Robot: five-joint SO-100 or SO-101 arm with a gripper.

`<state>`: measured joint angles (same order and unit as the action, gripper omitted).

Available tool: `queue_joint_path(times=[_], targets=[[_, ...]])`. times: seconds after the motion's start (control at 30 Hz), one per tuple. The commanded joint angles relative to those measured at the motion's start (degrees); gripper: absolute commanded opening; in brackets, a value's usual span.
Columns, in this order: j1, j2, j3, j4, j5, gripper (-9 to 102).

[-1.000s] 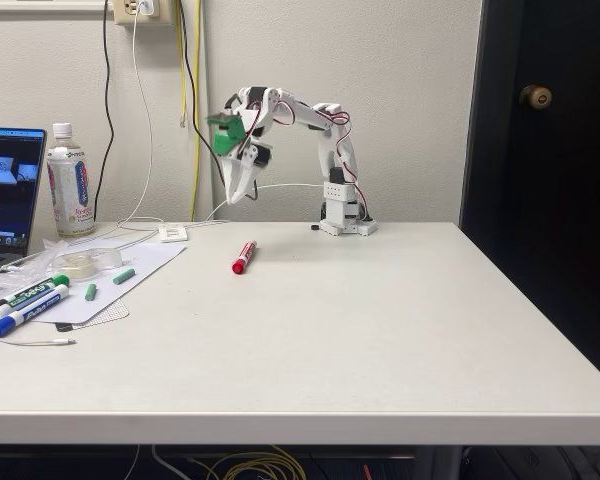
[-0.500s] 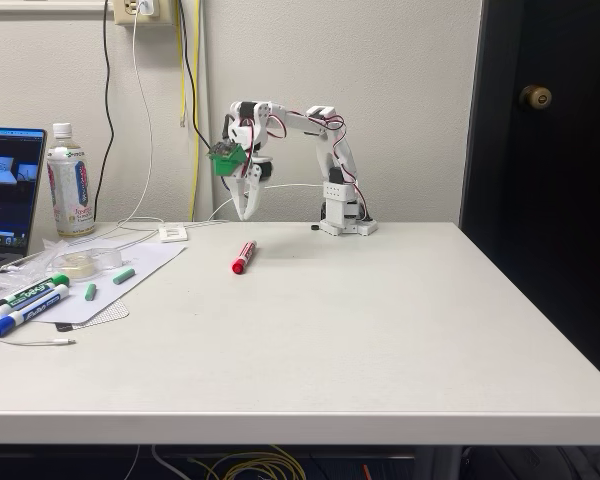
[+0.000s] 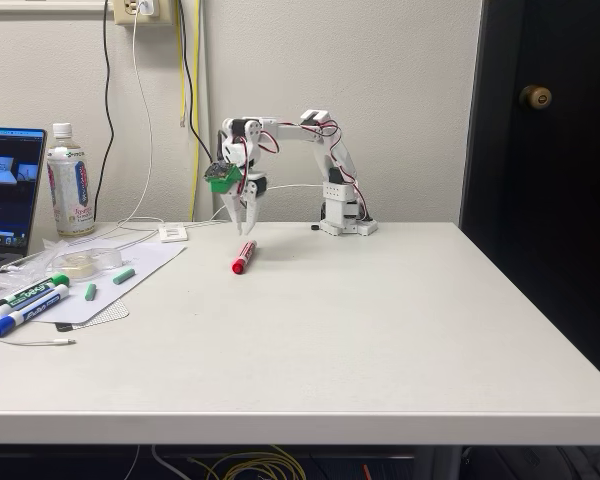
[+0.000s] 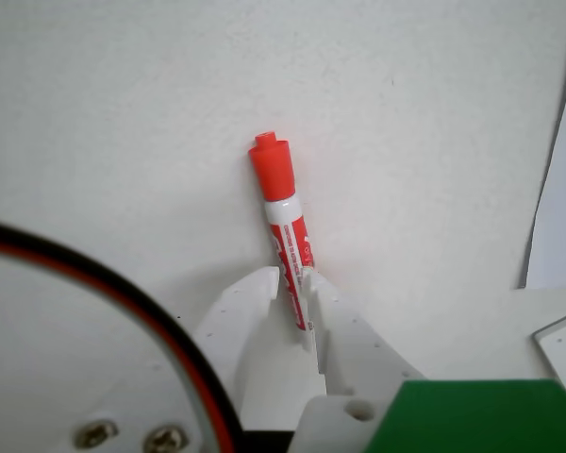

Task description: Pick up the red marker.

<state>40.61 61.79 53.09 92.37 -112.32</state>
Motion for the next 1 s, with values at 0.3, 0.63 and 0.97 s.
queue_joint_path(times=[0.3, 0.63, 0.97], targets=[[1.8, -2.5, -2.5, -4.9, -4.0, 14], [2.7, -4.1, -2.5, -6.2, -5.5, 17], [2.4, -5.8, -2.5, -5.7, -5.3, 18]])
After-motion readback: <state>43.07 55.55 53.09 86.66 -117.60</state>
